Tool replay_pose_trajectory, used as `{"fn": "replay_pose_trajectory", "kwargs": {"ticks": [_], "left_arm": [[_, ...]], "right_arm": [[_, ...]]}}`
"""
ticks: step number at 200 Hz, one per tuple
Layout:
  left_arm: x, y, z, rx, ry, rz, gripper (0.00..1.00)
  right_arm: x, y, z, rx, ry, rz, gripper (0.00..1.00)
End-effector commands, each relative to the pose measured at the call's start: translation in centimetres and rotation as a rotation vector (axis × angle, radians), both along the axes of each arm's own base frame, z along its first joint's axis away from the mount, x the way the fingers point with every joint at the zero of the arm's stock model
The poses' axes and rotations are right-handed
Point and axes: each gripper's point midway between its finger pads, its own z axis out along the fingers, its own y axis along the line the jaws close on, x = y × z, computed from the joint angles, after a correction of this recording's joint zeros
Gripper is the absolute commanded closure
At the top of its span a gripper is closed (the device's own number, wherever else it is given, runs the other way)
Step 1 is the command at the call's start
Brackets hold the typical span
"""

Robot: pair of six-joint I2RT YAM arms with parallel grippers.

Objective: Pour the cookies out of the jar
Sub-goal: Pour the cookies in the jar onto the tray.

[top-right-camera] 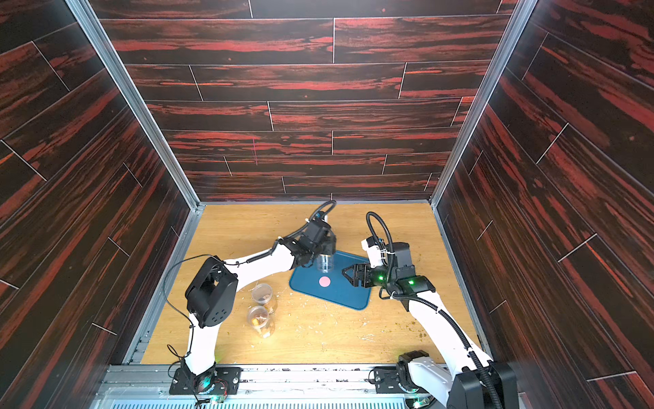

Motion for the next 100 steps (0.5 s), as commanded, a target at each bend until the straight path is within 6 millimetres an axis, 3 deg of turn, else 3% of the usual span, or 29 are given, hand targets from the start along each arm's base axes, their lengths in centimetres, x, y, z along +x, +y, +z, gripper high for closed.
{"fn": "replay_pose_trajectory", "kwargs": {"ticks": [1, 29, 60, 100], "left_arm": [[0.4, 0.8, 2.8, -0.021, -0.063, 0.022, 0.36], [0.8, 0.6, 2.8, -0.014, -0.069, 0.026, 0.36], [0.7, 1.8, 2.9, 0.042, -0.098, 0.044, 0.36], [0.1, 1.1, 3.3, 0.12, -0.138, 0.012, 0.35]], "right_arm": [[-0.4, 0.3, 0.1, 0.007, -0.008, 0.024, 0.15], [-0.3, 0.4, -0.1, 0.011, -0.003, 0.024, 0.15], [-0.3, 0.4, 0.0, 0.007, -0.005, 0.026, 0.15], [-0.2, 0.5, -0.2, 0.011, 0.006, 0.027, 0.15]]}}
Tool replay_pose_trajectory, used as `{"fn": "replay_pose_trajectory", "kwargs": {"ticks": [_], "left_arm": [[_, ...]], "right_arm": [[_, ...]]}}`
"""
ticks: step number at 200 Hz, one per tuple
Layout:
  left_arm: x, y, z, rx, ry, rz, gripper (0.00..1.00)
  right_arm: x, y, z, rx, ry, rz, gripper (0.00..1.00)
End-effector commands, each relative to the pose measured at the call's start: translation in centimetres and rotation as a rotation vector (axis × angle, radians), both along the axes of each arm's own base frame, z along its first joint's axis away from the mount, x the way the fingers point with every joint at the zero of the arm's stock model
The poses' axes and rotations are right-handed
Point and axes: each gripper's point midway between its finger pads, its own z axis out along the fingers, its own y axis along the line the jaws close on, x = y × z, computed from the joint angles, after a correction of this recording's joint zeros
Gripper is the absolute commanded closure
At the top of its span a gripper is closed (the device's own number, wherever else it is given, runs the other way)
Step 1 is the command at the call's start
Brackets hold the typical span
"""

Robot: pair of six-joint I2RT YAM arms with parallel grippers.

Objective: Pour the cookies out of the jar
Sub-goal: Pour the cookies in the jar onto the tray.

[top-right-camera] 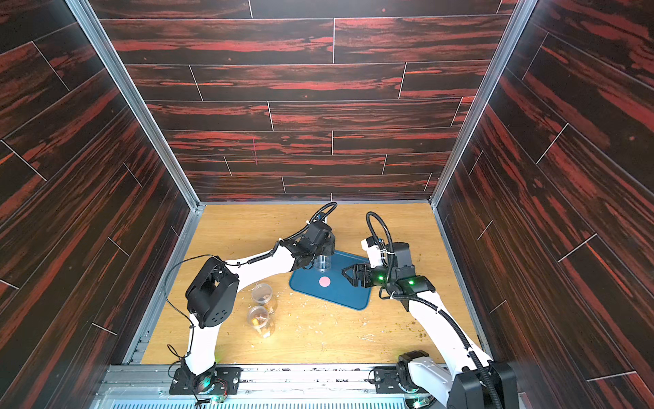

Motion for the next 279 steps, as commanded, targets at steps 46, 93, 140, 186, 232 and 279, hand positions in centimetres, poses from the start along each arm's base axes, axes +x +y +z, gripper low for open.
{"fn": "replay_pose_trajectory", "kwargs": {"ticks": [46, 93, 140, 186, 232, 279], "left_arm": [[-0.6, 0.6, 3.1, 0.011, -0.08, 0.028, 0.35], [-0.2, 1.5, 4.1, 0.001, -0.123, 0.056, 0.34], [-0.4, 0.2, 5.5, -0.019, -0.124, 0.004, 0.34], [0.3, -0.5, 6.0, -0.051, -0.119, 0.009, 0.33], [-0.2, 0.4, 6.0, -0.043, -0.122, 0.047, 0.31], [0.4, 3.7, 3.2, -0.036, -0.051, 0.121, 0.3]], "right_arm": [[-0.1, 0.6, -0.1, 0.01, 0.013, 0.028, 0.15], [-0.1, 0.7, -0.2, 0.011, 0.015, 0.032, 0.15], [0.0, 0.6, -0.3, 0.01, 0.008, 0.028, 0.15], [0.1, 0.7, -0.5, 0.012, 0.01, 0.026, 0.15], [0.5, 0.5, 0.2, -0.001, -0.014, 0.016, 0.15], [1.0, 0.5, 0.9, -0.001, -0.026, 0.006, 0.15]]}}
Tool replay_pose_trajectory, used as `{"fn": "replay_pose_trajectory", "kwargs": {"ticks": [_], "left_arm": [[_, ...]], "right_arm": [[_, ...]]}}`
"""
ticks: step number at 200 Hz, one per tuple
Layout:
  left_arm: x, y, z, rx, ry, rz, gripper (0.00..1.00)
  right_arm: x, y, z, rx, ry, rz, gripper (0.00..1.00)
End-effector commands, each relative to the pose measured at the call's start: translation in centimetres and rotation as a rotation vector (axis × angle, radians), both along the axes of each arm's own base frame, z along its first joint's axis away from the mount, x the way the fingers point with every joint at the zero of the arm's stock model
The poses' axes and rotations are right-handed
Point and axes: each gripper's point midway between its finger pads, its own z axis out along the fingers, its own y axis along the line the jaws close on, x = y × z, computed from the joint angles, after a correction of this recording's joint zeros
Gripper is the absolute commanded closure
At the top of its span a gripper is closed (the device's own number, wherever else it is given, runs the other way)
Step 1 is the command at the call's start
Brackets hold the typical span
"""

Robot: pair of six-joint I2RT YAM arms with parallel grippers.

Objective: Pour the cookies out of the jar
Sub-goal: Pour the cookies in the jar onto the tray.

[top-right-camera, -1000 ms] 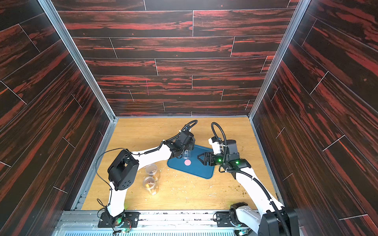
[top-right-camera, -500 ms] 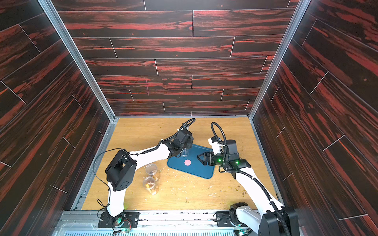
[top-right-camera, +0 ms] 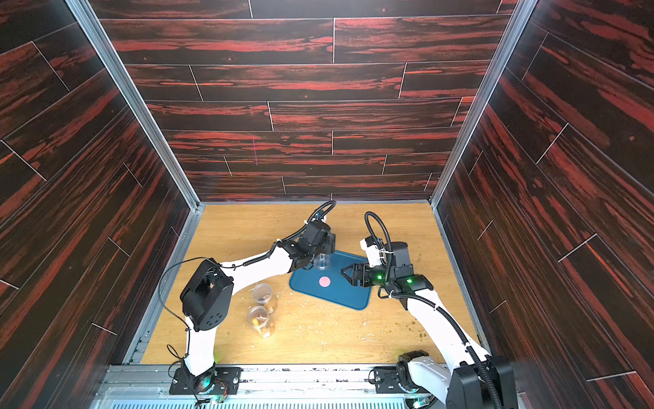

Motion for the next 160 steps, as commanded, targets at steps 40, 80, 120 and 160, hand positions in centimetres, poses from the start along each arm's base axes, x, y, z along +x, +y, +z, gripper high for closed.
{"fn": "replay_pose_trajectory", "kwargs": {"ticks": [40, 80, 120, 160], "left_arm": [[-0.1, 1.5, 2.1, 0.065, -0.001, 0.046, 0.3], [-1.2, -1.4, 3.2, 0.07, -0.064, -0.025, 0.27], [-1.7, -1.1, 3.4, -0.02, -0.204, -0.097, 0.25], [-1.6, -1.0, 1.8, -0.03, -0.149, -0.065, 0.25]], "right_arm": [[0.9, 0.3, 1.3, -0.004, -0.028, 0.003, 0.15], [0.9, 0.3, 1.7, -0.003, -0.047, 0.006, 0.15], [0.6, 0.1, 2.4, -0.008, -0.101, 0.016, 0.15], [0.7, 0.5, 2.1, 0.005, -0.082, 0.027, 0.15]]}}
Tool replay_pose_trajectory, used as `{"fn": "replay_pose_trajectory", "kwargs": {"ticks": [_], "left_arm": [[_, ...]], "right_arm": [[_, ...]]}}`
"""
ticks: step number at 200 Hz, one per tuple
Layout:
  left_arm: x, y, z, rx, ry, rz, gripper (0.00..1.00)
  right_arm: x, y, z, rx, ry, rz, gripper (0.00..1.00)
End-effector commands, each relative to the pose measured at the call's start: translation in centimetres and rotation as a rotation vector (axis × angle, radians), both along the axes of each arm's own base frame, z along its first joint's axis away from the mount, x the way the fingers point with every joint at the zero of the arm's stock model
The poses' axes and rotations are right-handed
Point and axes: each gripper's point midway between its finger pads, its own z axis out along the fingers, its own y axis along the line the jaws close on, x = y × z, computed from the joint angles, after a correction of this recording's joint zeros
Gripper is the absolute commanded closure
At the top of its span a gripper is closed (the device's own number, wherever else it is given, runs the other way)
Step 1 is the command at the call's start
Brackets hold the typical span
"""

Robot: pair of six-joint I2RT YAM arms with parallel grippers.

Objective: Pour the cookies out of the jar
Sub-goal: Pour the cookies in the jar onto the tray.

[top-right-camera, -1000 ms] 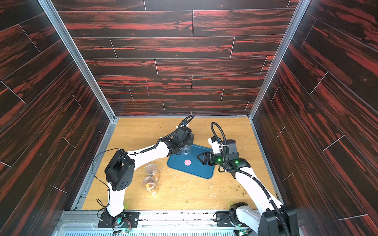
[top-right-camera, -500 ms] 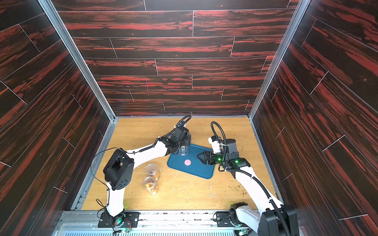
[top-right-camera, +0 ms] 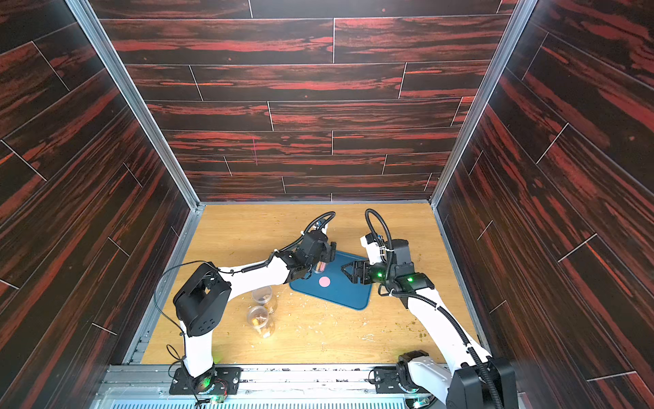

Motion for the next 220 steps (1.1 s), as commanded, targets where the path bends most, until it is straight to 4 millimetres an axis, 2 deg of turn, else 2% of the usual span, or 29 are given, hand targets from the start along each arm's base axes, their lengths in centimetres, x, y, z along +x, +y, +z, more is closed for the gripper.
{"fn": "replay_pose_trajectory", "kwargs": {"ticks": [1, 38, 52, 76, 92, 114, 133, 178, 202, 220], "left_arm": [[0.4, -0.1, 1.6, -0.044, -0.038, 0.011, 0.25], [0.4, 0.6, 0.5, -0.005, -0.006, 0.021, 0.28], [0.4, 0.8, -0.2, -0.008, 0.02, 0.021, 0.39], [0.3, 1.0, -1.0, -0.006, 0.045, 0.025, 0.51], [0.3, 1.1, -1.3, 0.006, 0.057, 0.024, 0.56], [0.3, 1.1, -0.9, 0.014, 0.052, 0.019, 0.55], [0.3, 1.1, -0.6, 0.01, 0.053, 0.016, 0.47], [0.1, 1.0, -1.3, 0.016, 0.078, 0.008, 0.44], [0.1, 0.6, -1.2, 0.011, 0.085, -0.005, 0.43], [0.2, 0.5, -1.0, 0.01, 0.09, -0.014, 0.42]], "right_arm": [[0.0, 0.5, 1.0, 0.014, -0.037, 0.029, 0.15], [0.1, 0.5, 0.8, 0.009, -0.03, 0.027, 0.15], [0.0, 0.4, 0.7, 0.007, -0.032, 0.028, 0.15], [-0.2, 0.2, 0.5, -0.001, -0.037, 0.026, 0.15], [-0.4, 0.2, 0.4, -0.001, -0.036, 0.026, 0.15], [-0.4, 0.3, 0.4, 0.003, -0.035, 0.027, 0.15], [-0.3, 0.3, 0.3, 0.007, -0.031, 0.023, 0.15], [0.5, 0.9, 0.0, 0.047, -0.006, 0.015, 0.15], [1.5, 1.9, 0.2, 0.039, -0.196, 0.07, 0.13], [2.6, 2.1, -0.5, 0.024, -0.364, 0.065, 0.1]]}}
